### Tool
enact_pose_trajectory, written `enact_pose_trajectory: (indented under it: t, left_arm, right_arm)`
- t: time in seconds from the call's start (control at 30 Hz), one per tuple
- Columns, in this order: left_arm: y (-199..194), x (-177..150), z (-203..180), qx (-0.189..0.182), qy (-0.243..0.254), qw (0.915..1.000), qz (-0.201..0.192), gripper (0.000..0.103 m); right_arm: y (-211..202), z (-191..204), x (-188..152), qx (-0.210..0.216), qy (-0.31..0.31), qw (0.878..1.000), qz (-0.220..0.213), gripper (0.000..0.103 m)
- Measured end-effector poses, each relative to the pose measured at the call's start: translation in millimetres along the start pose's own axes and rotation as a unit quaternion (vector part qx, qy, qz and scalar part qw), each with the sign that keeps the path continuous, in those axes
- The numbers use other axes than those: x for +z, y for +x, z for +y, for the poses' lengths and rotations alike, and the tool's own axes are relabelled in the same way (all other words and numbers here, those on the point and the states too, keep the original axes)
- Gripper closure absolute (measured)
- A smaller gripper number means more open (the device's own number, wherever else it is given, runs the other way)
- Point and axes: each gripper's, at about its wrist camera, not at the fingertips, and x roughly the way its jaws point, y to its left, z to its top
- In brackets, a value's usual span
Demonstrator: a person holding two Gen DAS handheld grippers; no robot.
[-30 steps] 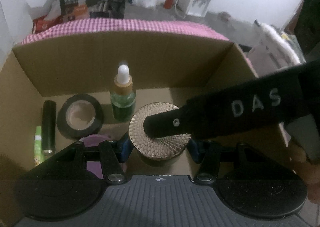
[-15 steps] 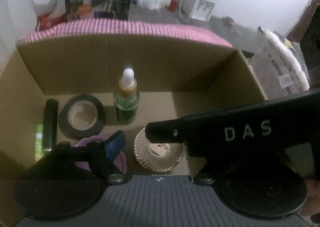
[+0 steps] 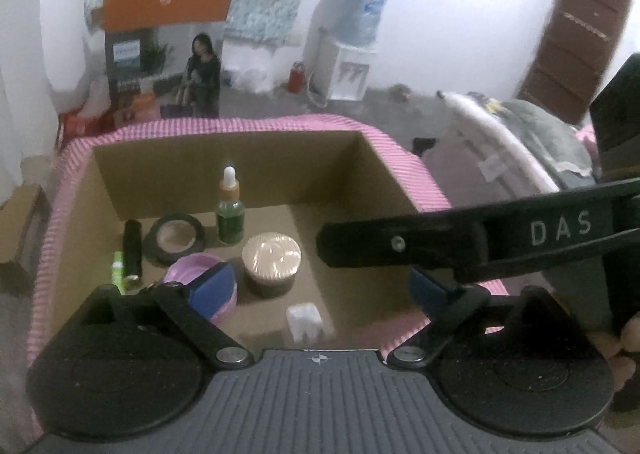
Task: Organize rigid objects
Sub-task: 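Grasp the white supplement jar with the right gripper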
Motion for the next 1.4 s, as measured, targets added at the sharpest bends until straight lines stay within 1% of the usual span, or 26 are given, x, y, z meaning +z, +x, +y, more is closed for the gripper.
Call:
enact_pose_trajectory:
  t: [0.1,0.13,0.2,0.27,0.43,0.57,0.63,0.73,0.87,0.97,1.03,1.1,1.17,1.2,1.27,1.3,1.33,1.37,1.4]
  left_arm:
    - [-28.3,-19.9,-0.5,-0.010,0.022,0.9992,-0.031,0.004]
    - [-35.9,-26.9,0.5,-0.007,0.028,0.9988,-0.040,0.004]
    - [-49.1,-43.5,4.4,0.005,0.037,0.9980,-0.050,0.003]
    - [-55.6,-57.8,9.8,0.017,0.040,0.9979,-0.049,0.003]
    - [-62.5,-90.6,28.6,0.046,0.019,0.9979,-0.042,0.003]
    - [-56.2,-107.2,42.8,0.072,0.007,0.9964,-0.045,0.003]
    - [-48.2,-112.0,48.8,0.081,0.007,0.9959,-0.041,0.004]
    - [-33.3,-113.2,56.6,0.097,0.013,0.9943,-0.041,0.006]
    - [-19.2,-113.9,67.4,0.106,0.015,0.9931,-0.049,0.008]
    - [-8.6,-113.2,73.9,0.110,0.017,0.9925,-0.050,0.013]
    - [-5.2,-114.7,75.9,0.110,0.015,0.9927,-0.049,0.022]
    - [-2.4,-113.8,78.8,0.105,0.010,0.9934,-0.046,0.028]
    - [-2.4,-114.8,81.1,0.099,0.006,0.9939,-0.049,0.036]
    - [-2.6,-115.4,81.8,0.095,0.004,0.9942,-0.050,0.042]
    - [-3.7,-116.6,82.2,0.092,0.003,0.9943,-0.053,0.043]
    - [-4.9,-117.0,81.7,0.090,0.003,0.9944,-0.054,0.047]
    - [-5.2,-118.3,80.9,0.087,0.004,0.9947,-0.055,0.049]
    - [-6.6,-119.0,79.2,0.083,0.004,0.9951,-0.054,0.049]
    - [-7.5,-119.9,76.6,0.080,0.006,0.9954,-0.054,0.049]
  right_arm:
    - [-17.9,12.4,-26.0,0.008,-0.002,1.000,-0.017,0.016]
    - [-22.7,15.5,-35.4,0.013,-0.001,1.000,-0.022,0.013]
    - [-31.6,20.6,-54.1,0.019,0.002,0.999,-0.033,0.012]
    - [-36.8,24.4,-71.5,0.024,0.007,0.999,-0.041,0.012]
    - [-28.5,33.6,-101.8,0.022,0.010,0.999,-0.030,0.012]
    - [-9.2,44.3,-112.1,0.021,0.004,1.000,-0.011,0.012]
    - [1.0,51.2,-110.9,0.022,-0.005,1.000,-0.004,0.012]
    - [18.3,62.7,-106.9,0.025,-0.024,0.999,0.003,0.013]
    - [41.0,77.7,-101.7,0.031,-0.044,0.998,0.014,0.013]
    - [59.4,86.0,-96.4,0.034,-0.054,0.998,0.024,0.014]
    - [70.2,89.6,-93.2,0.033,-0.058,0.997,0.028,0.015]
    - [79.8,91.4,-90.5,0.031,-0.056,0.997,0.034,0.018]
    - [86.4,91.4,-89.5,0.035,-0.051,0.997,0.038,0.023]
    - [89.2,91.2,-89.0,0.035,-0.049,0.997,0.041,0.025]
    - [92.0,90.2,-88.6,0.046,-0.041,0.997,0.044,0.030]
    - [92.7,89.8,-89.0,0.051,-0.038,0.997,0.045,0.033]
    - [92.3,89.6,-89.5,0.054,-0.035,0.997,0.046,0.038]
    - [91.7,90.0,-89.5,0.053,-0.034,0.997,0.047,0.040]
    - [89.9,89.9,-90.6,0.049,-0.035,0.997,0.045,0.040]
